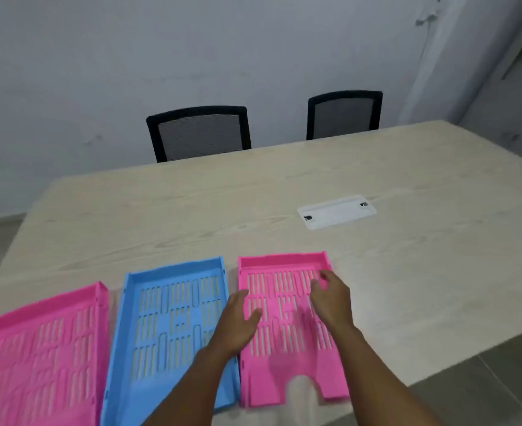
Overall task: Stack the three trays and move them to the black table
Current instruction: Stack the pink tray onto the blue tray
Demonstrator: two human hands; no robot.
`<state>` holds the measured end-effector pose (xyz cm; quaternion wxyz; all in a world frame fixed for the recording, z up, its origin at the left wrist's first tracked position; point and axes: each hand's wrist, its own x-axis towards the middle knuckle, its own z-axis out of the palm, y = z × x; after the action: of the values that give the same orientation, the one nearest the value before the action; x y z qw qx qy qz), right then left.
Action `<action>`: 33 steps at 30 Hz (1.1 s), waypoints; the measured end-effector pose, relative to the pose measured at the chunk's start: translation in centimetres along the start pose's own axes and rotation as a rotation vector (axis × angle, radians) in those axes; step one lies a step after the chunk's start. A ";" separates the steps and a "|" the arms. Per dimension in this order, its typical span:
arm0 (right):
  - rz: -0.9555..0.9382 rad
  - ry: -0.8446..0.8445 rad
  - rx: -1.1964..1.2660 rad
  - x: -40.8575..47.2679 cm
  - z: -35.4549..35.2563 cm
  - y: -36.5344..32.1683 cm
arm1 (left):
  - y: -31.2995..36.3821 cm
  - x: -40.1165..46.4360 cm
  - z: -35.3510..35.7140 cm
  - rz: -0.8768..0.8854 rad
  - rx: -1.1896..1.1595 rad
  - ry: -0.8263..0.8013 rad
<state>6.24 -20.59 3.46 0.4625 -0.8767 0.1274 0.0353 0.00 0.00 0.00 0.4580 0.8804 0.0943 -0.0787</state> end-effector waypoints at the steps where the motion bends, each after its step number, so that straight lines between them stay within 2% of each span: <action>1: 0.049 0.060 0.068 -0.3 -0.3 1.1 | -0.1 -0.2 0.6 -0.034 -0.039 0.004; 3: 0.126 0.161 0.138 -1.5 -0.8 3.3 | -0.2 -0.7 1.4 -0.117 -0.095 0.041; 5: 0.218 0.179 0.150 -2.8 -1.1 5.6 | -0.1 -1.1 2.0 -0.170 -0.135 0.069; 10: 0.239 0.024 0.105 -3.1 -1.5 8.7 | -0.2 -0.8 2.5 -0.300 -0.274 0.058; 13: 0.209 -0.005 0.104 -2.3 -2.4 8.8 | -0.4 -0.7 2.7 -0.339 -0.369 0.069; 19: 0.145 0.000 0.057 -0.3 -5.4 6.8 | 0.9 -1.4 2.1 -0.159 -0.485 0.045; 24: 0.072 0.016 0.110 0.2 -5.6 1.3 | 2.0 -1.8 -1.2 -0.027 -0.578 0.208; 28: 0.003 -0.063 0.212 -2.8 -1.6 -2.2 | -0.4 -3.2 -6.4 -0.029 -0.649 0.342; 33: -0.099 -0.233 0.215 -7.6 6.2 -4.5 | -5.6 -6.5 -13.2 -0.066 -0.619 0.482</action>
<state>0.40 -11.68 4.89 0.5664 -0.8173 0.0327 0.1004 -6.97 13.41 4.53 0.6638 0.6906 0.2464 0.1477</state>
